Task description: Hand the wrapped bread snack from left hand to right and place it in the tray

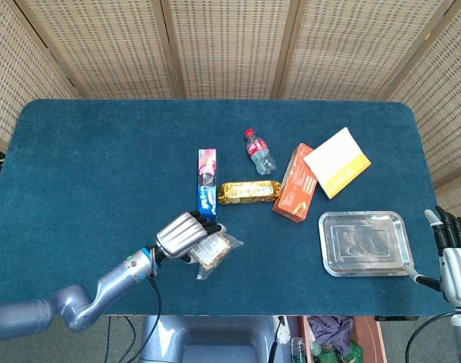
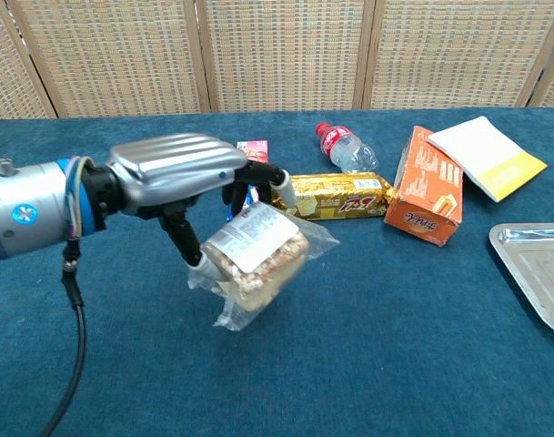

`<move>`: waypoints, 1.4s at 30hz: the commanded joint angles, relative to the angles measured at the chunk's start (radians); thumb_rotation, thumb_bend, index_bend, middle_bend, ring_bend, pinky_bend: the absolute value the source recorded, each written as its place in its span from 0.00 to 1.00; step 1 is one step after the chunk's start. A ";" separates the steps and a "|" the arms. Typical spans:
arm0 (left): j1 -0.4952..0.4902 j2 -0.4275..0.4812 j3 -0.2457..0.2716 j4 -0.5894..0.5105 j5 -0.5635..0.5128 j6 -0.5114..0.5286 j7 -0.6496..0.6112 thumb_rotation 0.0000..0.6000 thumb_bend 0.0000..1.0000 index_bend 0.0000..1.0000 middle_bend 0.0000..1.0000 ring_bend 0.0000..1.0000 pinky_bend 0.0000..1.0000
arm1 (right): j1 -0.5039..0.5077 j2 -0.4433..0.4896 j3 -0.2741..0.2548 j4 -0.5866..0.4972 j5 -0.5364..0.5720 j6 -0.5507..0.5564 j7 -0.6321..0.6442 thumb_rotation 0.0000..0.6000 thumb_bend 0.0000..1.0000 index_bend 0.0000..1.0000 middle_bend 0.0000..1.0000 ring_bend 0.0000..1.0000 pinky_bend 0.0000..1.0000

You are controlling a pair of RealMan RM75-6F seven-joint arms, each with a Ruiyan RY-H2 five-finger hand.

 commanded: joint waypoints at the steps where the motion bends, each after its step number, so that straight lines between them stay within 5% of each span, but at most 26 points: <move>1: -0.022 -0.042 0.008 0.033 -0.015 -0.017 -0.008 1.00 0.00 0.05 0.23 0.19 0.22 | 0.000 -0.002 0.000 0.002 0.002 -0.002 -0.004 1.00 0.00 0.00 0.00 0.00 0.00; 2: -0.022 -0.044 0.007 0.031 -0.026 -0.019 -0.012 1.00 0.00 0.01 0.09 0.08 0.12 | 0.000 -0.003 -0.001 0.002 0.002 -0.002 -0.006 1.00 0.00 0.00 0.00 0.00 0.00; 4: -0.018 -0.036 0.002 0.018 -0.041 -0.011 -0.020 1.00 0.00 0.00 0.00 0.00 0.03 | 0.001 -0.005 -0.002 0.004 0.001 -0.003 -0.011 1.00 0.00 0.00 0.00 0.00 0.00; 9: 0.016 0.049 -0.009 -0.012 -0.062 0.050 -0.016 1.00 0.00 0.00 0.00 0.00 0.00 | 0.005 -0.010 -0.009 0.006 -0.006 -0.012 -0.024 1.00 0.00 0.00 0.00 0.00 0.00; 16: 0.131 0.289 -0.005 -0.077 -0.188 0.118 -0.056 1.00 0.00 0.00 0.00 0.00 0.00 | 0.035 -0.028 -0.037 0.009 -0.073 -0.045 -0.079 1.00 0.00 0.00 0.00 0.00 0.00; 21: 0.227 0.456 -0.014 -0.167 -0.347 0.163 -0.084 1.00 0.00 0.00 0.00 0.00 0.00 | 0.143 0.004 -0.096 -0.014 -0.203 -0.214 -0.089 1.00 0.00 0.00 0.00 0.00 0.00; 28: 0.350 0.512 -0.014 -0.208 -0.400 0.370 -0.012 1.00 0.00 0.00 0.00 0.00 0.00 | 0.313 -0.012 -0.117 -0.044 -0.344 -0.398 -0.032 1.00 0.00 0.00 0.00 0.00 0.00; 34: 0.441 0.538 0.004 -0.321 -0.431 0.464 -0.019 1.00 0.00 0.00 0.00 0.00 0.00 | 0.518 -0.131 -0.049 -0.062 -0.361 -0.636 -0.118 1.00 0.00 0.00 0.00 0.00 0.00; 42: 0.481 0.500 0.031 -0.311 -0.389 0.495 -0.012 1.00 0.00 0.00 0.00 0.00 0.00 | 0.696 -0.293 0.058 -0.056 -0.173 -0.889 -0.271 1.00 0.00 0.00 0.00 0.00 0.00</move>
